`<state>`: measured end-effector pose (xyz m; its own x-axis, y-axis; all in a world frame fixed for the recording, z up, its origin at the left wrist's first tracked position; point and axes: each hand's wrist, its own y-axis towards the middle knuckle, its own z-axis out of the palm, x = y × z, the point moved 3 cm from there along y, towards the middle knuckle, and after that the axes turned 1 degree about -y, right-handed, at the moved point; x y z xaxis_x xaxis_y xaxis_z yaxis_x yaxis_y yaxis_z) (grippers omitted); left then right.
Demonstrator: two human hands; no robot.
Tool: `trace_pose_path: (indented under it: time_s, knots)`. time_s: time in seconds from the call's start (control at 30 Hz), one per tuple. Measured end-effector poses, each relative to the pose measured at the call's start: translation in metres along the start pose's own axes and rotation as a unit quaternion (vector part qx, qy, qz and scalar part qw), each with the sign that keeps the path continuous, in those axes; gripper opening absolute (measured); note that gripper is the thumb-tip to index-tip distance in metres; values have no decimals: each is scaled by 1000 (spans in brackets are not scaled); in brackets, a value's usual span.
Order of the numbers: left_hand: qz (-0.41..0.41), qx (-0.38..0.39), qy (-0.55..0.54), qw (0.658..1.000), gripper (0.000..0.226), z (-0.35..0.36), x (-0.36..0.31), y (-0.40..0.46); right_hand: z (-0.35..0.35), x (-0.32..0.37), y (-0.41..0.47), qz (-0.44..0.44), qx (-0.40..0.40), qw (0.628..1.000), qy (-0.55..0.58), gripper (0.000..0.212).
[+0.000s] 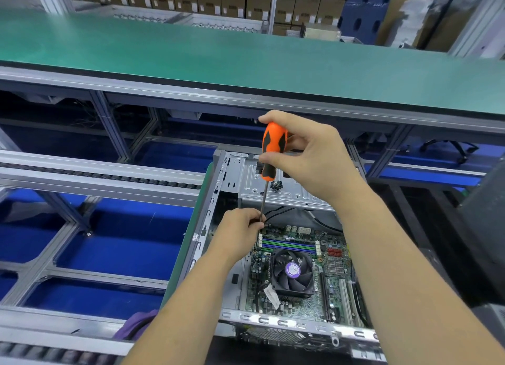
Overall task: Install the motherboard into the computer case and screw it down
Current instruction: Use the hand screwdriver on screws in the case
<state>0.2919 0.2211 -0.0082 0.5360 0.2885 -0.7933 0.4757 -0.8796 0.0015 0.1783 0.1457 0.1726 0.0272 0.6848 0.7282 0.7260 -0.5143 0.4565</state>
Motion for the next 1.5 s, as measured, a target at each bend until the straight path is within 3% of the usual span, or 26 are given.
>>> trace_pose_path:
  time_s: [0.4, 0.53, 0.7, 0.87, 1.0, 1.17, 1.3, 1.5]
  knots:
    - [8, 15, -6, 1000, 12, 1, 2, 0, -2, -1, -6, -5, 8, 1000, 30, 62]
    - [14, 4, -6, 1000, 9, 1, 0, 1, -4, -2, -9, -10, -36, 999, -11, 55]
    - [32, 7, 7, 999, 12, 1, -1, 1, -4, -3, -9, -1, 8, 999, 50, 67]
    - [25, 18, 2, 1000, 15, 3, 1, 2, -2, -8, -9, -17, -56, 998, -14, 58]
    - [22, 23, -2, 1000, 16, 3, 2, 3, -5, -9, -11, -2, 1, 999, 43, 68]
    - [12, 23, -12, 1000, 14, 4, 2, 3, -5, -9, -7, 5, -26, 1000, -13, 65]
    - [13, 27, -10, 1000, 14, 3, 2, 2, -4, -9, -8, 6, 2, 998, 58, 62]
    - [19, 33, -14, 999, 10, 4, -1, 3, -7, -8, -5, -3, -90, 995, -46, 49]
